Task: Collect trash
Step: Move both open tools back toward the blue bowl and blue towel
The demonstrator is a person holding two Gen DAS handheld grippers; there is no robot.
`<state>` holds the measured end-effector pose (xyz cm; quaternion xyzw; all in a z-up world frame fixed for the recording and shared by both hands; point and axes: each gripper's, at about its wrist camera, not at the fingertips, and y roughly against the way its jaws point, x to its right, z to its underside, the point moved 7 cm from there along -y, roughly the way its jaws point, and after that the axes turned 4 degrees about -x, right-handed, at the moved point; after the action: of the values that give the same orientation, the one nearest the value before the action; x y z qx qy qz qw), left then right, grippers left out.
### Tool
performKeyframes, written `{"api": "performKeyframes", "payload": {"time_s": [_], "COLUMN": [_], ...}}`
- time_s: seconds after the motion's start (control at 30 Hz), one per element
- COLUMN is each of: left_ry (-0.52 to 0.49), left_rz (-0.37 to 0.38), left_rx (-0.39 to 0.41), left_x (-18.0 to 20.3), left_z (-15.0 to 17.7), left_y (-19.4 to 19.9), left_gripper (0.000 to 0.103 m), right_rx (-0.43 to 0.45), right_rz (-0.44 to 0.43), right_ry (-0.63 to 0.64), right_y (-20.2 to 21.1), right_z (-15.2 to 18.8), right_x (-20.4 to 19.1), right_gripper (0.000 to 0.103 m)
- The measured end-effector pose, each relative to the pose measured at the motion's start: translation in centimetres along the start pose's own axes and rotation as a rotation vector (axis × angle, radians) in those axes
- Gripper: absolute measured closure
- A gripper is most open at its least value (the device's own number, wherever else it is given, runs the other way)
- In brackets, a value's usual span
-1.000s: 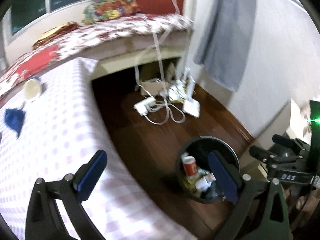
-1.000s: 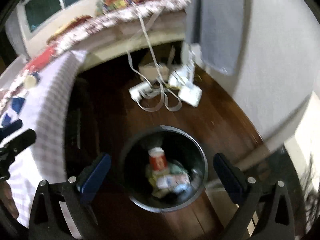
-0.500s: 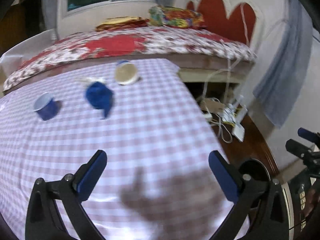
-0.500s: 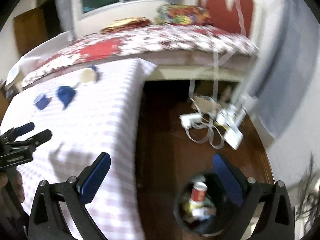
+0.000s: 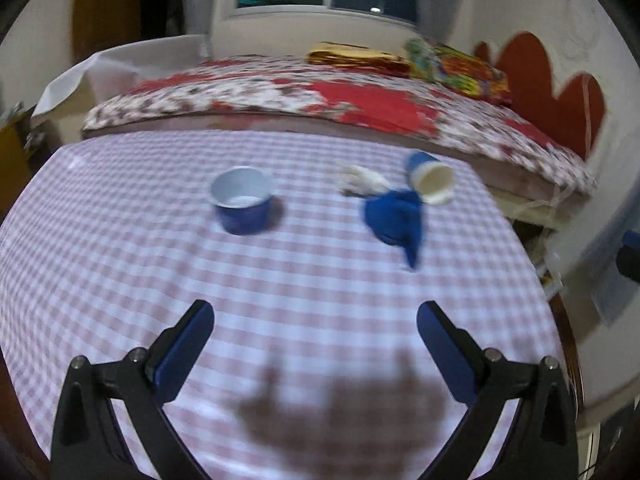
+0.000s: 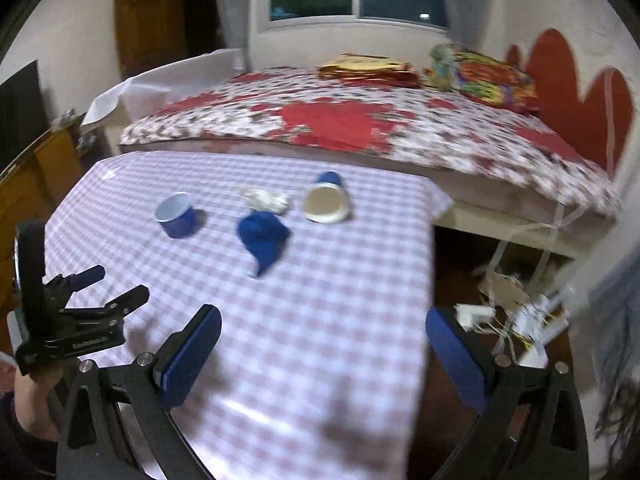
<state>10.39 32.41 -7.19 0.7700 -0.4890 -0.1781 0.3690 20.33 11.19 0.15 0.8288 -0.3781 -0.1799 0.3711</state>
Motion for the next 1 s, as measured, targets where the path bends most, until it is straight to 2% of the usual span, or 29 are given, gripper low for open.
{"api": "performKeyframes", "payload": {"time_s": [0.17, 0.43, 0.6, 0.83, 1.0], "left_ry": [0.056, 0.068, 0.053, 0.041, 0.013], "left_rz": [-0.052, -0.072, -0.078, -0.079, -0.081], "left_rx": [-0.002, -0.037, -0.058, -0.066, -0.072], "left_x": [-4.0, -6.7, -7.0, -7.3, -6.6], "left_z": [-1.1, -2.8, -3.9, -5.4, -6.2], "left_y": [-2.3, -6.9, -9.6, -12.6, -14.1], "left_gripper": [0.001, 0.002, 0.002, 0.003, 0.004], "right_rx": [-0.045, -0.127, -0.172, -0.188, -0.191], "right_rz": [-0.028, -0.033, -0.030, -0.052, -0.053], "right_ry": [0.042, 0.024, 0.006, 0.002, 0.017], "right_y": [-5.2, -14.2, -19.0, -22.4, -23.7], "right_z": [-2.2, -4.0, -4.6, -5.3, -5.7], "right_x": [-3.7, -5.3, -5.6, -6.2, -6.7], "right_gripper": [0.000, 0.001, 0.010, 0.010, 0.016]}}
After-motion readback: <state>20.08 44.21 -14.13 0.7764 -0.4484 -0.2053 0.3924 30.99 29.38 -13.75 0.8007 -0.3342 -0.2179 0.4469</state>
